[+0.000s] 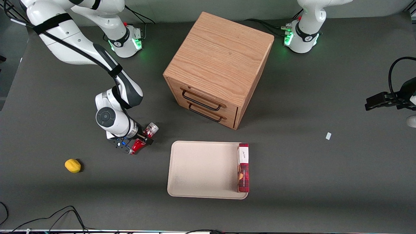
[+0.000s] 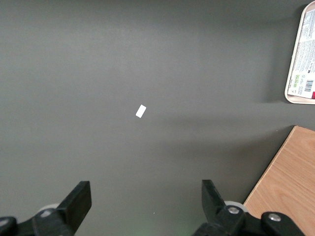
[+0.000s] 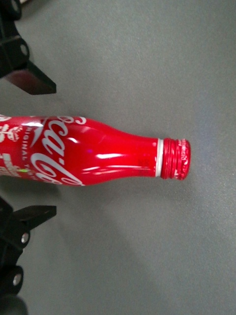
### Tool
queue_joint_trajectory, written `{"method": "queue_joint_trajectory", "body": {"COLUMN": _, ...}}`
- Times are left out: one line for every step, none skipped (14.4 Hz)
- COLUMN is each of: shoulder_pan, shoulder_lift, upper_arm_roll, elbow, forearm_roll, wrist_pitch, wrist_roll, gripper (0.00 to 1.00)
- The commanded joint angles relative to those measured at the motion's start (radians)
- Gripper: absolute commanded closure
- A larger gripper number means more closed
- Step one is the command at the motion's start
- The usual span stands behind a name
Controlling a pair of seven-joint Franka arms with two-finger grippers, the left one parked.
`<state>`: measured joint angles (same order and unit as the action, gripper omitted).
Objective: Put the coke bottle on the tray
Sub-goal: 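Close the right gripper around the bottle's body and lift it, then carry the held bottle over the cream tray with the right gripper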
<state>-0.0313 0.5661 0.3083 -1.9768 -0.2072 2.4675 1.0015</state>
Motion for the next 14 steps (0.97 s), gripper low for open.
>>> {"method": "queue_joint_trajectory", "body": {"shoulder_pan": -0.007, "shoulder_lift": 0.015, "upper_arm_roll": 0.003, "elbow": 0.004, "forearm_roll": -0.041, "wrist_pitch": 0.027, "wrist_roll": 0.04, "gripper": 0.08}}
{"method": "queue_joint_trajectory", "body": {"shoulder_pan": -0.007, "shoulder_lift": 0.017, "upper_arm_roll": 0.002, "elbow": 0.006, "forearm_roll": -0.041, "wrist_pitch": 0.025, "wrist_roll": 0.04, "gripper": 0.16}}
{"method": "queue_joint_trajectory", "body": {"shoulder_pan": -0.007, "shoulder_lift": 0.017, "upper_arm_roll": 0.003, "elbow": 0.006, "forearm_roll": -0.041, "wrist_pitch": 0.025, "wrist_roll": 0.04, "gripper": 0.32}}
{"method": "queue_joint_trajectory", "body": {"shoulder_pan": -0.007, "shoulder_lift": 0.017, "upper_arm_roll": 0.003, "elbow": 0.007, "forearm_roll": -0.041, "wrist_pitch": 0.025, "wrist_roll": 0.04, "gripper": 0.49}}
{"method": "queue_joint_trajectory", "body": {"shoulder_pan": -0.007, "shoulder_lift": 0.017, "upper_arm_roll": 0.003, "elbow": 0.016, "forearm_roll": -0.041, "wrist_pitch": 0.024, "wrist_roll": 0.04, "gripper": 0.65}}
{"method": "queue_joint_trajectory", "body": {"shoulder_pan": -0.007, "shoulder_lift": 0.017, "upper_arm_roll": 0.003, "elbow": 0.021, "forearm_roll": -0.04, "wrist_pitch": 0.022, "wrist_roll": 0.039, "gripper": 0.78}}
{"method": "queue_joint_trajectory", "body": {"shoulder_pan": -0.007, "shoulder_lift": 0.017, "upper_arm_roll": 0.003, "elbow": 0.038, "forearm_roll": -0.04, "wrist_pitch": 0.015, "wrist_roll": 0.035, "gripper": 0.88}}
{"method": "queue_joint_trajectory", "body": {"shoulder_pan": -0.007, "shoulder_lift": 0.015, "upper_arm_roll": 0.005, "elbow": 0.065, "forearm_roll": -0.04, "wrist_pitch": -0.014, "wrist_roll": 0.025, "gripper": 0.92}}
{"method": "queue_joint_trajectory", "body": {"shoulder_pan": -0.006, "shoulder_lift": 0.018, "upper_arm_roll": 0.006, "elbow": 0.123, "forearm_roll": -0.043, "wrist_pitch": -0.086, "wrist_roll": 0.006, "gripper": 0.92}}
{"method": "queue_joint_trajectory", "body": {"shoulder_pan": -0.004, "shoulder_lift": 0.026, "upper_arm_roll": 0.012, "elbow": 0.195, "forearm_roll": -0.041, "wrist_pitch": -0.176, "wrist_roll": -0.023, "gripper": 0.92}}
{"method": "queue_joint_trajectory", "body": {"shoulder_pan": -0.002, "shoulder_lift": 0.029, "upper_arm_roll": 0.02, "elbow": 0.267, "forearm_roll": -0.04, "wrist_pitch": -0.264, "wrist_roll": -0.041, "gripper": 0.92}}
{"method": "queue_joint_trajectory", "body": {"shoulder_pan": -0.001, "shoulder_lift": 0.031, "upper_arm_roll": 0.028, "elbow": 0.33, "forearm_roll": -0.038, "wrist_pitch": -0.335, "wrist_roll": -0.061, "gripper": 0.92}}
{"method": "queue_joint_trajectory", "body": {"shoulder_pan": -0.001, "shoulder_lift": 0.031, "upper_arm_roll": 0.041, "elbow": 0.379, "forearm_roll": -0.038, "wrist_pitch": -0.382, "wrist_roll": -0.087, "gripper": 0.92}}
{"method": "queue_joint_trajectory", "body": {"shoulder_pan": -0.002, "shoulder_lift": 0.031, "upper_arm_roll": 0.054, "elbow": 0.422, "forearm_roll": -0.038, "wrist_pitch": -0.416, "wrist_roll": -0.113, "gripper": 0.92}}
